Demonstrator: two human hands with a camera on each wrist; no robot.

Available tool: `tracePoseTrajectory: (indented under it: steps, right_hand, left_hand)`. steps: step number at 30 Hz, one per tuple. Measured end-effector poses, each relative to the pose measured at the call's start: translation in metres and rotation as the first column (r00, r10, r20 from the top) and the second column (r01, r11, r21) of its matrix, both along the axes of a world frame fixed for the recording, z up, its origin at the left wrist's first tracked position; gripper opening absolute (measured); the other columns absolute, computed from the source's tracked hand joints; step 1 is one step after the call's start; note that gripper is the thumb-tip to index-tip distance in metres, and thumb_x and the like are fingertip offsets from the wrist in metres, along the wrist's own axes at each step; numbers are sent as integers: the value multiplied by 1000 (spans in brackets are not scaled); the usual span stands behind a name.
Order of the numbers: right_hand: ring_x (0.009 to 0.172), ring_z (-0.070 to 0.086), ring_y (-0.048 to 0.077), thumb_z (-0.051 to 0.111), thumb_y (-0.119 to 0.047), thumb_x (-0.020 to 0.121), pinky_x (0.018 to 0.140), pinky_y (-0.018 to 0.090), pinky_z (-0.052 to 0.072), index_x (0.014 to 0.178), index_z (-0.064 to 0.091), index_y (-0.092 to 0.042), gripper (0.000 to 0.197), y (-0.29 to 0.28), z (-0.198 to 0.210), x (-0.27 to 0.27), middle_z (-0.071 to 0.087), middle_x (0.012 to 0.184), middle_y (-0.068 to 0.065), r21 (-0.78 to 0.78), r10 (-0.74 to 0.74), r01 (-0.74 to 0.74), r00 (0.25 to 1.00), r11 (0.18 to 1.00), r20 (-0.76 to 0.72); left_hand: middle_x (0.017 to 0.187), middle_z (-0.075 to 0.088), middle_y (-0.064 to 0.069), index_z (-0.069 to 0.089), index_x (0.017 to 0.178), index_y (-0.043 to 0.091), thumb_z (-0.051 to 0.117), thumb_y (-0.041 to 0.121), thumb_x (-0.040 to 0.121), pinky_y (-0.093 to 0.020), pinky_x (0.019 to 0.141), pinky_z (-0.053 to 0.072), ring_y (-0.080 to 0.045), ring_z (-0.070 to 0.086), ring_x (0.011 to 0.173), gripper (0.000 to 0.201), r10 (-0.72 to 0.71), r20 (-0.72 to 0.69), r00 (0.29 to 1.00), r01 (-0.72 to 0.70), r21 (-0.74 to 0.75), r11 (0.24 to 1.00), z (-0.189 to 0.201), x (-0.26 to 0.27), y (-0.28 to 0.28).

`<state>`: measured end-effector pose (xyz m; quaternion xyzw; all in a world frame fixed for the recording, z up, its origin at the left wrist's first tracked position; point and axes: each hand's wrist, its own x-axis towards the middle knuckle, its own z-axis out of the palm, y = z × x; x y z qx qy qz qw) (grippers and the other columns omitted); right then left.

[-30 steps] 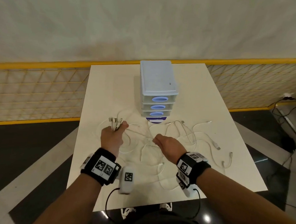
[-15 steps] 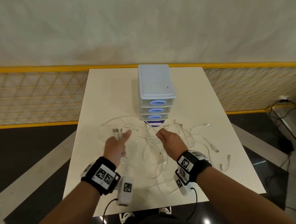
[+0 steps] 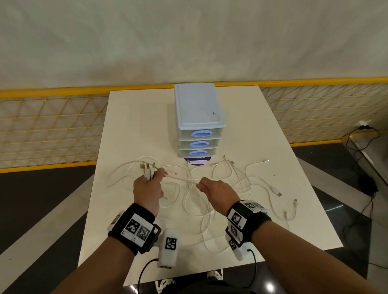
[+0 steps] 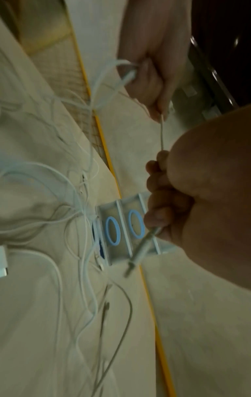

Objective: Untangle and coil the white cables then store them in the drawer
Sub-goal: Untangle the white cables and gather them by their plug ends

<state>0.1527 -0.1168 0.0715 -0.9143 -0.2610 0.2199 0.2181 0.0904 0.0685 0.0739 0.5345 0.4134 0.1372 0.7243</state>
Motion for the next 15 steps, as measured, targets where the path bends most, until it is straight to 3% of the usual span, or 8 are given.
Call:
tracePoseTrajectory:
  steps: [2,5,11,15]
  right_hand:
    - [86,61,37,33,-42,98,71,39,46,99,53,-11,37,-8,-5,5,68,95,15,-27,-29,29,1000,999,1]
    - [84,59,38,33,-43,98,64,35,38,96,53,-8,41,-22,-15,9,66,90,20,-82,-57,57,998,995,12]
    - [86,60,37,33,-38,99,66,36,38,87,45,-12,31,-45,-27,18,66,91,21,-65,-169,171,985,983,24]
    - [98,59,33,31,-38,99,84,40,39,99,51,-13,32,-79,-35,28,65,104,11,-255,-219,238,971,937,101]
  left_hand:
    - [34,30,9,65,67,8,64,16,88,-15,35,25,-6,25,30,22,9,-5,1000,-9,-8,1000,-1,-3,0]
    - [40,28,6,66,67,9,64,16,88,-16,36,23,-8,22,34,23,22,-23,1000,-23,-41,999,-6,-6,5]
    - [46,23,5,64,76,8,68,21,85,-17,38,20,-12,20,40,16,-262,-208,942,269,5,963,-4,-12,19]
    - [41,23,6,67,81,2,62,24,90,-18,38,18,-9,18,35,24,-388,-150,909,400,56,915,4,-26,29]
